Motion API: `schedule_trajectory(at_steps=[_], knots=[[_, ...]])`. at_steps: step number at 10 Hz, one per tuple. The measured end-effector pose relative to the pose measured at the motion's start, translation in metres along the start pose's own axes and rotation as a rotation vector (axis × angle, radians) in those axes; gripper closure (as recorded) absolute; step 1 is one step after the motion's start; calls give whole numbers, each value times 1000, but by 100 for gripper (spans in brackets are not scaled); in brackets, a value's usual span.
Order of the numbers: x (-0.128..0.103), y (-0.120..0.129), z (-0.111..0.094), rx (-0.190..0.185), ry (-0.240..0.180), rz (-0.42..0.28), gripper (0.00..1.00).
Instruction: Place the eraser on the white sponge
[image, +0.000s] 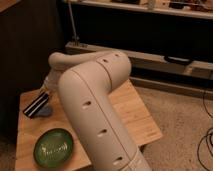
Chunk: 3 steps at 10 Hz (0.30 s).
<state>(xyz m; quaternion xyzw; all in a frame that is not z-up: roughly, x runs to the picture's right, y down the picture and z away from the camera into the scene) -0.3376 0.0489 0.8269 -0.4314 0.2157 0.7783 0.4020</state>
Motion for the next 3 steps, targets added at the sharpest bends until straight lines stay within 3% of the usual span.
schedule_trajectory(at_steps=[3], knots=[[-25,-17,14,0,6,95,91]])
